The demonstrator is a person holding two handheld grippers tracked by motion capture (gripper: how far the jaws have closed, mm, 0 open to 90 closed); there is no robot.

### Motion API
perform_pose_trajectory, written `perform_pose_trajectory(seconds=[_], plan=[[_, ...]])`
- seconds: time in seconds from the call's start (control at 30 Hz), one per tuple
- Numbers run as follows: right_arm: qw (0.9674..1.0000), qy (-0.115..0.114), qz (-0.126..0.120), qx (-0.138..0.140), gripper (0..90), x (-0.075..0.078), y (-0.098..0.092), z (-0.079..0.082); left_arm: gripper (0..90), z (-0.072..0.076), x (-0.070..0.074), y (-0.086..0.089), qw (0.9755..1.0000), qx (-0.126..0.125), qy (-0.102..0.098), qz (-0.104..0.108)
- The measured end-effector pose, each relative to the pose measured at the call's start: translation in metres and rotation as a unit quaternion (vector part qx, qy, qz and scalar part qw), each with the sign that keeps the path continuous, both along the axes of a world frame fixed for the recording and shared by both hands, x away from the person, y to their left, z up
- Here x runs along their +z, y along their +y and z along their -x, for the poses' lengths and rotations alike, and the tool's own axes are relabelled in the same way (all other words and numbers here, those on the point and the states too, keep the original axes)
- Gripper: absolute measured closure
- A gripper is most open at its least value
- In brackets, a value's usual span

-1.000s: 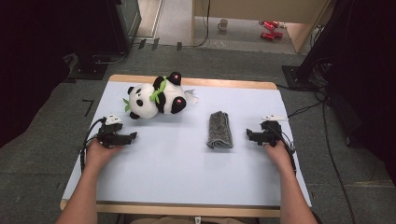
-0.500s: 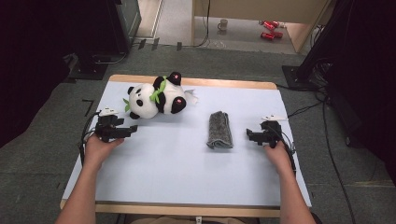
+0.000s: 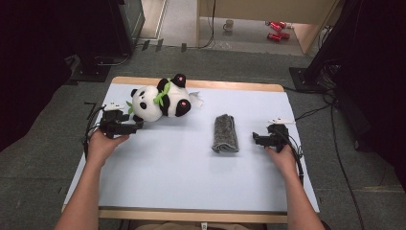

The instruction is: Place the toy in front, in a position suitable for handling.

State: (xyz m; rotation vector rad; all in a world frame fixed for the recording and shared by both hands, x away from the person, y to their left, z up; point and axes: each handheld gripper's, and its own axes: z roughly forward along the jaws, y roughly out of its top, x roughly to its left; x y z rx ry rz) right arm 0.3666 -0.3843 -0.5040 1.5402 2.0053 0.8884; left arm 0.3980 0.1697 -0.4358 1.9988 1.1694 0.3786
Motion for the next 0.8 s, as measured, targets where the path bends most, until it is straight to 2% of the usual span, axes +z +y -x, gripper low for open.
perform_pose_trajectory(seconds=[0.03, 0.17, 0.23, 0.3, 0.37, 0.4, 0.43, 0.6, 0.7, 0.73, 0.8], plan=[[1.0, 0.0, 0.0, 0.001, 11.5, 0.0, 0.0, 0.0, 28.8, -0.003, 0.004, -0.003, 0.9999, 0.002, 0.0, 0.014], [1.0, -0.001, 0.001, 0.001, 11.5, 0.0, 0.0, 0.0, 29.2, -0.009, 0.007, -0.005, 0.9995, 0.0, 0.006, 0.03], [1.0, -0.001, 0.001, 0.001, 11.5, 0.0, 0.0, 0.0, 29.2, -0.01, 0.008, -0.005, 0.9995, -0.002, 0.007, 0.03], [0.9998, 0.001, 0.001, -0.02, 12.1, 0.0, 0.003, 0.003, 29.9, -0.014, 0.012, -0.008, 0.9992, -0.001, 0.01, 0.038], [0.9997, -0.001, 0.002, -0.025, 12.4, 0.0, 0.004, 0.004, 30.3, -0.017, 0.017, -0.011, 0.9991, -0.004, 0.008, 0.042], [0.9997, -0.001, 0.002, -0.024, 12.4, 0.0, 0.004, 0.004, 30.5, -0.017, 0.017, -0.011, 0.9991, -0.004, 0.008, 0.042], [0.9997, -0.002, 0.002, -0.024, 12.4, 0.0, 0.004, 0.004, 30.4, -0.019, 0.021, -0.016, 0.9994, -0.01, 0.002, 0.032], [0.9996, -0.002, 0.002, -0.027, 12.4, 0.0, 0.004, 0.005, 29.9, -0.022, 0.027, -0.024, 0.9995, -0.016, -0.009, 0.026], [0.9996, -0.002, 0.001, -0.03, 12.4, 0.0, 0.005, 0.006, 31.3, -0.023, 0.029, -0.031, 0.9995, -0.015, -0.027, 0.001], [0.9996, -0.002, 0.001, -0.03, 12.4, 0.0, 0.005, 0.006, 31.9, -0.024, 0.029, -0.033, 0.9994, -0.017, -0.031, -0.001], [0.9996, -0.002, 0.0, -0.03, 12.4, 0.0, 0.005, 0.006, 31.9, -0.026, 0.03, -0.034, 0.9993, -0.021, -0.025, 0.017]])
